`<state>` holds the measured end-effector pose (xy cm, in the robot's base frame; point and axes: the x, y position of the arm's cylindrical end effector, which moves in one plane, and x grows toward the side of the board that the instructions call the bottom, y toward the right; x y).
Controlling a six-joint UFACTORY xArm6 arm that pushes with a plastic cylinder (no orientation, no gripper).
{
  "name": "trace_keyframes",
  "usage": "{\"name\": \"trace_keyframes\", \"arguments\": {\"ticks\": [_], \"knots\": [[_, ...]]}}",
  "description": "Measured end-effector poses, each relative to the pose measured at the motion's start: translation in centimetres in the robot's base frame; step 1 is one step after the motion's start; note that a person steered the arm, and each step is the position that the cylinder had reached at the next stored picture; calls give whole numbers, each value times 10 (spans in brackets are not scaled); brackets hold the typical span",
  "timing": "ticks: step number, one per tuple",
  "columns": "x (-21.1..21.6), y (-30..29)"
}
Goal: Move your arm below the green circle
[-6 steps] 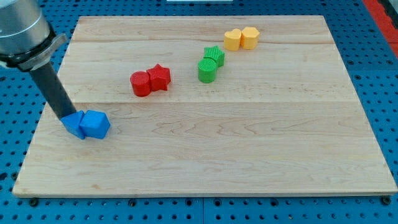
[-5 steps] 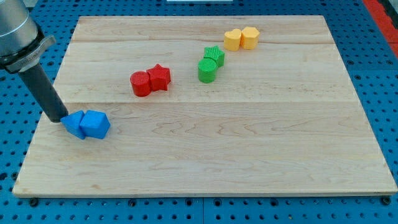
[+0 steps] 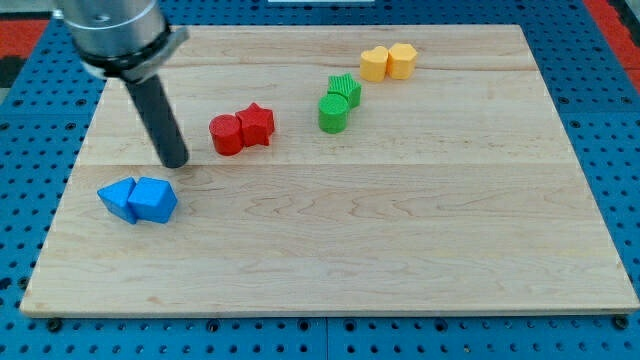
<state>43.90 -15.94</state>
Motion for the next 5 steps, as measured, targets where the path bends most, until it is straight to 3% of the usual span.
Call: {"name": "trace_keyframes", "arguments": {"ticks": [1, 3, 4, 5], "knots": [[0, 33], [-23, 205], [-26, 202], [28, 206]]}}
